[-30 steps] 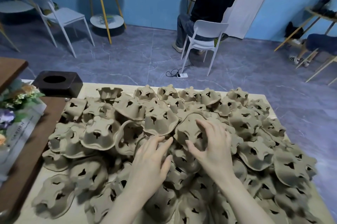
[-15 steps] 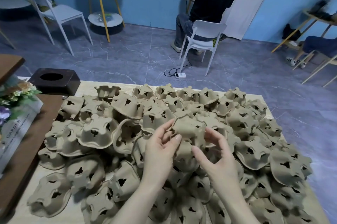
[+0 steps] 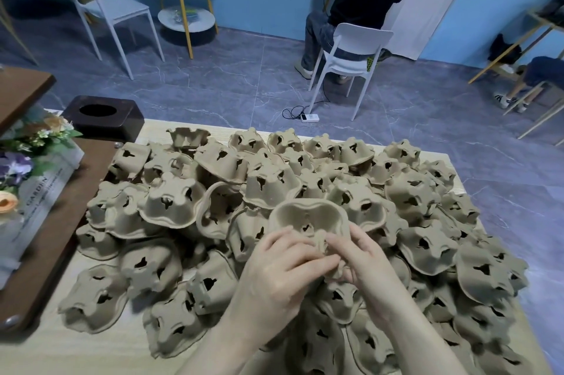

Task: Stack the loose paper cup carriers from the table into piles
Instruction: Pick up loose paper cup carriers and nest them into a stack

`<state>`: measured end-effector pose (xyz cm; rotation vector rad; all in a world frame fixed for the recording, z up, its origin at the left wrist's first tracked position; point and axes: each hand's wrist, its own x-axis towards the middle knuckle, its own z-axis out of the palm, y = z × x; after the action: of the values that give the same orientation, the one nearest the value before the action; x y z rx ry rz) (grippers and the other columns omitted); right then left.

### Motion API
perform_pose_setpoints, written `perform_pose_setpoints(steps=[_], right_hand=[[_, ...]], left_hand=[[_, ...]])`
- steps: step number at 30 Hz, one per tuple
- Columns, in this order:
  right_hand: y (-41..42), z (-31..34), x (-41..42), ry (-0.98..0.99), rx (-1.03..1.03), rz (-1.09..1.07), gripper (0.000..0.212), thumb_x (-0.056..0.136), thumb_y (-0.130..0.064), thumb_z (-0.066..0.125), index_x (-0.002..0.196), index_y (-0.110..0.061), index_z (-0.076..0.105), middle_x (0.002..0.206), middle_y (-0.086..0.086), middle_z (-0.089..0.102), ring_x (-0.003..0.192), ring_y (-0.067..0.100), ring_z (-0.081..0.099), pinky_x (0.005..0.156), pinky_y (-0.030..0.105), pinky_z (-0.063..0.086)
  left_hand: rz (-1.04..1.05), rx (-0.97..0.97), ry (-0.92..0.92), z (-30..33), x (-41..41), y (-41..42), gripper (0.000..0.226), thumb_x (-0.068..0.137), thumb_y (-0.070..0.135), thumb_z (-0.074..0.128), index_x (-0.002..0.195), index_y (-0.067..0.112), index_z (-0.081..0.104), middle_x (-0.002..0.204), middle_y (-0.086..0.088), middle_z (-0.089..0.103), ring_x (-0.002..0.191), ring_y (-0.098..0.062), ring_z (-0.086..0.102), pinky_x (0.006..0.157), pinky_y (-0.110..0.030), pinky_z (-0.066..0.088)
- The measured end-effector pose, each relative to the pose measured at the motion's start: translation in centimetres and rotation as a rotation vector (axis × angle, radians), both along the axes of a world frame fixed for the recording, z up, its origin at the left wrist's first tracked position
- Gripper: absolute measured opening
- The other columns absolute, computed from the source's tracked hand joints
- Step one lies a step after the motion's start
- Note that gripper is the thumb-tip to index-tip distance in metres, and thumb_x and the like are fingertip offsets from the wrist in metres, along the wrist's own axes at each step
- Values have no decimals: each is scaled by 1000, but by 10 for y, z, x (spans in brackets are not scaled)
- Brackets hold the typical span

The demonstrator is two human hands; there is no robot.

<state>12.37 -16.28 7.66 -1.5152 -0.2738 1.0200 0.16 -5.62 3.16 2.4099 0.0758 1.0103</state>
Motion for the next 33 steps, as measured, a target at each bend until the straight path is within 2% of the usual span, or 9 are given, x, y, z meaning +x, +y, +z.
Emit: perform_pose_setpoints(steps=[4,7,11,13,16,19,24,29,33], right_hand=[[-5,-3,0,28,2,-69,21,93,-13,57,113,-12,66,102,14,73,80,19,68,60,28,55],[-10,-6,-1,21,-21,-68,24,93,-14,58,115,-15,67,106,10,73,91,22,70,80,40,57],[-13,-7,-11,13,-18,-74,21,93,-13,58,110,-12,69,103,9,75,94,18,69,82,32,56],[-13,-8,-15,-55,-25,-45,18,92,-18,60,107,-15,70,99,4,75,91,13,69,79,25,56],[-15,-10,-12,-183,-56,26,31,85,-44,71,105,-20,70,97,6,73,92,12,67,84,29,52],[-14,-10,6,-474,-136,-16,39,82,-53,67,112,-28,68,104,-8,70,97,9,65,82,20,50],[2,-11,64,-1148,-402,-104,50,82,-50,67,123,-24,60,115,-7,60,111,16,50,93,32,42],[24,-25,93,-1212,-796,100,57,85,-55,59,132,-24,52,123,5,56,120,27,44,98,41,39],[28,-29,93,-1204,-803,68,54,85,-44,60,134,-22,52,123,8,57,120,30,45,95,40,39]], left_hand=[[22,-323,153,4,-16,-3,54,92,55,55,143,38,45,147,8,42,143,-17,34,117,-50,27],[13,-953,156,6,-24,-3,68,83,72,52,144,46,39,148,20,37,141,-6,35,115,-34,34],[-120,-1595,277,5,-22,-3,56,84,55,57,137,40,50,136,10,60,121,-16,61,100,-47,51],[-166,-1683,306,6,-20,-6,51,86,46,51,135,30,51,129,-2,66,113,-26,65,89,-54,55],[-125,-1775,217,9,-18,-9,41,89,34,59,130,31,57,123,-4,69,96,-21,69,56,-34,57],[-36,-1865,158,13,-18,-7,40,82,31,67,121,24,64,110,-5,73,84,-20,71,43,-28,51],[84,-1920,105,20,-17,-2,38,74,27,63,110,16,66,91,-2,75,74,-15,73,45,-27,54],[99,-1960,60,20,-18,4,40,77,27,60,113,11,70,106,-11,75,88,-19,74,68,-36,62],[95,-2016,29,22,-18,10,31,77,26,60,103,14,73,97,-9,76,82,-19,74,73,-37,60]])
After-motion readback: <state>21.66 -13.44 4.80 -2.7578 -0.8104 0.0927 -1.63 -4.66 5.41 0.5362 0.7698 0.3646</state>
